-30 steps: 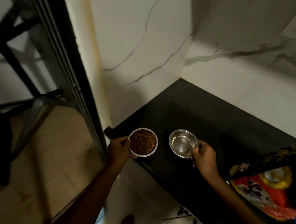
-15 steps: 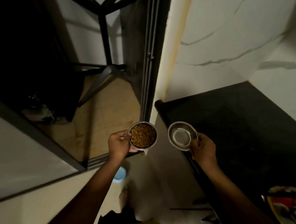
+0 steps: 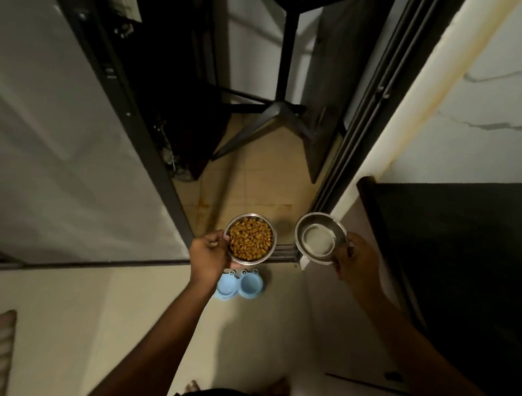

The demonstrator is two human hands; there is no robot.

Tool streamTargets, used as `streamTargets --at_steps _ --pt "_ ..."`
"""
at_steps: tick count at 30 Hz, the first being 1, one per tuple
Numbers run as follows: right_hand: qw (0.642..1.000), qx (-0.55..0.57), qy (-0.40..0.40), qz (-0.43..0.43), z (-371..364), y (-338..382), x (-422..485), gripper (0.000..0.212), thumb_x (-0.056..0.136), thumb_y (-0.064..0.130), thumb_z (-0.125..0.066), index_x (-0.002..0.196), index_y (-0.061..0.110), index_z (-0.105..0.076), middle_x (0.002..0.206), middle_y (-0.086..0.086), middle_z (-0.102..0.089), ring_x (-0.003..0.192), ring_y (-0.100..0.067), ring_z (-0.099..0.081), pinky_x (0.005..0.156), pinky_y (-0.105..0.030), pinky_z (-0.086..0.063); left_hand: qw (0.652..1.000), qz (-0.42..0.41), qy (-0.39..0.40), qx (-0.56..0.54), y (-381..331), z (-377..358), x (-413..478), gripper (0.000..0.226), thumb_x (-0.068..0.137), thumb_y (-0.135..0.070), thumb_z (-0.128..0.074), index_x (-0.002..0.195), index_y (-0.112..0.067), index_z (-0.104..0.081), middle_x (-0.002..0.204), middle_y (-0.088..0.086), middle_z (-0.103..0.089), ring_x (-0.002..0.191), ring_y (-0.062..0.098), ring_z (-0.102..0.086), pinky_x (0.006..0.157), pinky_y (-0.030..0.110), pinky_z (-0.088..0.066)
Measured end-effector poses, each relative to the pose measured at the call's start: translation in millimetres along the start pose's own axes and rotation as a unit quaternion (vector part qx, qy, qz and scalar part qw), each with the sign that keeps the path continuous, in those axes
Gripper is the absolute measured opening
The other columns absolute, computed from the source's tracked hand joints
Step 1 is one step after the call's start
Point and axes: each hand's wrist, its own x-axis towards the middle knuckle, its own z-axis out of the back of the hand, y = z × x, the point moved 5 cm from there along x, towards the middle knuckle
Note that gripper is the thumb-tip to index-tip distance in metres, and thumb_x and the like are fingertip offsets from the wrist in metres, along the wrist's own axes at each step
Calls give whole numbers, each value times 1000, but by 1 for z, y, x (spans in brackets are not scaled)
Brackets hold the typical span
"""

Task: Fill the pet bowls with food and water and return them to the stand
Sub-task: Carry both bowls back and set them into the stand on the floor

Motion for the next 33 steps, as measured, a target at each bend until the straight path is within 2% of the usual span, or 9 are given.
streamTargets --at_steps 5,11,14,17,19,23,26,29,33 --pt "999 20 23 12 -39 9 -9 14 93 12 -57 80 8 -60 58 -6 -61 40 -4 -52 41 -16 -41 1000 -15 -21 3 5 40 0 19 94 -11 -58 100 -4 -74 88 15 -74 78 38 -72 70 56 -59" --pt "999 5 28 16 -86 14 -20 11 91 4 -55 82 5 -61 53 -5 -57 36 -6 -51 37 -18 -40 999 7 -32 -26 12 77 3 19 97 -4 -51 96 0 -70 85 17 -68 71 35 -69 45 31 -58" --pt "1000 -6 16 10 -109 9 -24 13 91 2 -53 81 1 -61 55 -10 -59 38 -9 -54 37 -21 -43 999 7 -43 -25 26 91 11 24 98 -5 -51 84 -10 -70 83 15 -67 72 34 -69 46 33 -59" --pt "1000 -9 15 -4 -132 -3 -20 13 92 4 -52 86 2 -63 61 -17 -64 49 -31 -64 43 -35 -51 998 13 -50 -29 45 96 21 21 98 -6 -51 89 -9 -71 84 16 -68 76 35 -70 50 37 -60" --pt "1000 -14 20 -3 -147 -14 -16 14 93 5 -51 87 5 -64 62 -17 -65 52 -37 -64 44 -41 -53 997 22 -61 -35 60 97 30 19 98 -7 -52 91 -8 -70 86 16 -68 78 37 -70 50 38 -61" --pt "999 -33 19 10 -169 -35 -4 13 92 4 -52 85 7 -62 64 -16 -66 55 -35 -66 48 -44 -55 996 31 -73 -37 90 92 47 17 97 -7 -54 97 -5 -71 92 15 -68 80 39 -69 52 42 -61" --pt "999 -39 21 18 -193 -67 9 13 90 19 -53 86 11 -62 67 -12 -67 59 -32 -68 53 -47 -58 995 36 -83 -41 122 86 66 17 96 -7 -55 99 -2 -71 93 15 -68 82 41 -69 51 44 -61" --pt "998 -41 29 31 -228 -116 27 32 82 39 -47 85 12 -63 71 -10 -67 65 -31 -67 58 -49 -58 994 38 -96 -38 168 79 91 14 96 -8 -55 93 -7 -69 95 12 -67 83 39 -69 51 44 -61" --pt "997 -50 38 36 -266 -174 46 40 79 43 -44 90 11 -65 78 -11 -68 71 -32 -67 62 -51 -57 992 58 -107 -46 228 69 120 14 96 -7 -56 91 -6 -69 96 14 -66 80 41 -69 49 41 -60"
